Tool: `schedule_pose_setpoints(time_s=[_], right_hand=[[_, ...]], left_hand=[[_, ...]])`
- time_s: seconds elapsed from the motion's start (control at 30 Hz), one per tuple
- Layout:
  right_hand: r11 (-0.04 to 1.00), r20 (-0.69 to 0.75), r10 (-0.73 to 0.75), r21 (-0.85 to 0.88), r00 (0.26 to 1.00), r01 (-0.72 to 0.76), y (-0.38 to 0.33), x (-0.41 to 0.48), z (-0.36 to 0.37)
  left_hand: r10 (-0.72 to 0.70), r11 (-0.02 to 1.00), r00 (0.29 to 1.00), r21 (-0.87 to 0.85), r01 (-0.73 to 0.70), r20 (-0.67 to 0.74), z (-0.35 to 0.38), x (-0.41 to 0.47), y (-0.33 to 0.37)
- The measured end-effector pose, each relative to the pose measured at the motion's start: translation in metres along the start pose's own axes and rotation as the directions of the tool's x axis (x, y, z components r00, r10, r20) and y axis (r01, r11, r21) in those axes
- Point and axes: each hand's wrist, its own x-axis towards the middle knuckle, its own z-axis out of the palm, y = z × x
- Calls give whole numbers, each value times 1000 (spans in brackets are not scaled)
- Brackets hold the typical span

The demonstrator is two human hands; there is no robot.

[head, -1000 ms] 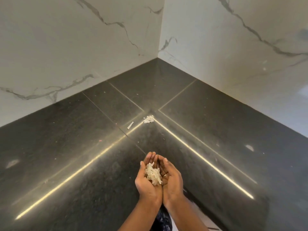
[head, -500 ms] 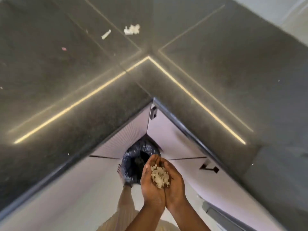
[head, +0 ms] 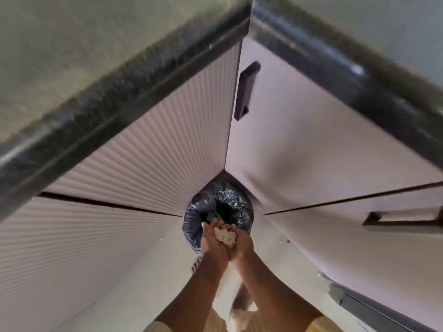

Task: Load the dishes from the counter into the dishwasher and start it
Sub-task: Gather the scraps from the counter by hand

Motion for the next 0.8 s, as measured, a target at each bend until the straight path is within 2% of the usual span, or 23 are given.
schedule_pose_setpoints(time_s=[0.1,0.17,0.3,0.37,0.4,0.5,0.6,0.7,0.8], right_hand=[[1000,26,8,-8,1000,-8,1,42,-5],[1000,30,16,-11,999,-15,0,62,-11],[995,13,-52,-80,999,52,3,75,-14],[988,-40,-65,-146,997,58,5,67,-14],[983,-67,-69,-173,995,57,6,60,-14],[975,-138,-84,-214,987,53,7,40,-18],[967,-164,-120,-244,979,78,6,13,-21],[951,-131,-145,-293,981,102,4,-27,-20],[917,-37,-187,-366,982,161,0,-79,-11]], left_hand=[[-58,998,998,-21,59,12,3,40,-6],[-84,996,996,28,83,38,4,53,-5],[-85,949,995,307,65,51,-3,61,6],[-89,934,994,351,61,64,-12,64,10],[-94,939,994,337,71,52,-18,64,10],[-118,950,984,304,72,136,-32,50,15],[-208,972,973,130,195,100,-36,18,25],[-195,980,971,56,189,135,-34,-30,35],[-189,980,967,-36,198,169,-28,-83,44]])
